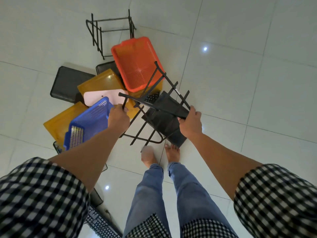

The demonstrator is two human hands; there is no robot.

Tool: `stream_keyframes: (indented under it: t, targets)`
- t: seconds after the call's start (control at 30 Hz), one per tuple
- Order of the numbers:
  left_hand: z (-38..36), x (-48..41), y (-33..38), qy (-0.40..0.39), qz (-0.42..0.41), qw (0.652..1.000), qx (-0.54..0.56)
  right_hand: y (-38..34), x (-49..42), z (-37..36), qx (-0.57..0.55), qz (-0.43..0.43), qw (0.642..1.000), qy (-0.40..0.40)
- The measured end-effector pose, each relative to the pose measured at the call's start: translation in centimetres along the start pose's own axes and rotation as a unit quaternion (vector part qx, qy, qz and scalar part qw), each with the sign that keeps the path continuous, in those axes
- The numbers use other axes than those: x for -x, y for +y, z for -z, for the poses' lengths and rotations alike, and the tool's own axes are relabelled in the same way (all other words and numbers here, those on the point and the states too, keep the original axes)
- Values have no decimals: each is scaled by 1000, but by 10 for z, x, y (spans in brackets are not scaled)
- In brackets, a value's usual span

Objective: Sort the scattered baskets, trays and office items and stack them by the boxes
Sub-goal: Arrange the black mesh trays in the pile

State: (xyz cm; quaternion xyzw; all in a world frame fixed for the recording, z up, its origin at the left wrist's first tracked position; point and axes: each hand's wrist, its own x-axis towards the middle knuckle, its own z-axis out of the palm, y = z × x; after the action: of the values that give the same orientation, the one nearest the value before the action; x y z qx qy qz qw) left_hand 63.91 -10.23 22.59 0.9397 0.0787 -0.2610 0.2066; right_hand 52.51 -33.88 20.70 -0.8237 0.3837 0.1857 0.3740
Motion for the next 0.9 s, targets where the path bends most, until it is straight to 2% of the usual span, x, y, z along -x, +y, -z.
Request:
stream_keyframes:
  t: [0.3,0.6,0.77,0.9]
  targets:
    - [-14,-4,-14,-51,92,991,78,-15,6,9,-19,50,996,71]
    - [-36,-14,-38,-80,200,947,237,-28,2,-9,3,81,993,81]
    - [-48,-25,-54,-109,215,929,281,-30,5,-26,29,111,989,98]
    - [-63,-33,-67,-87,218,933,273,-27,5,-40,33,129,986,99]
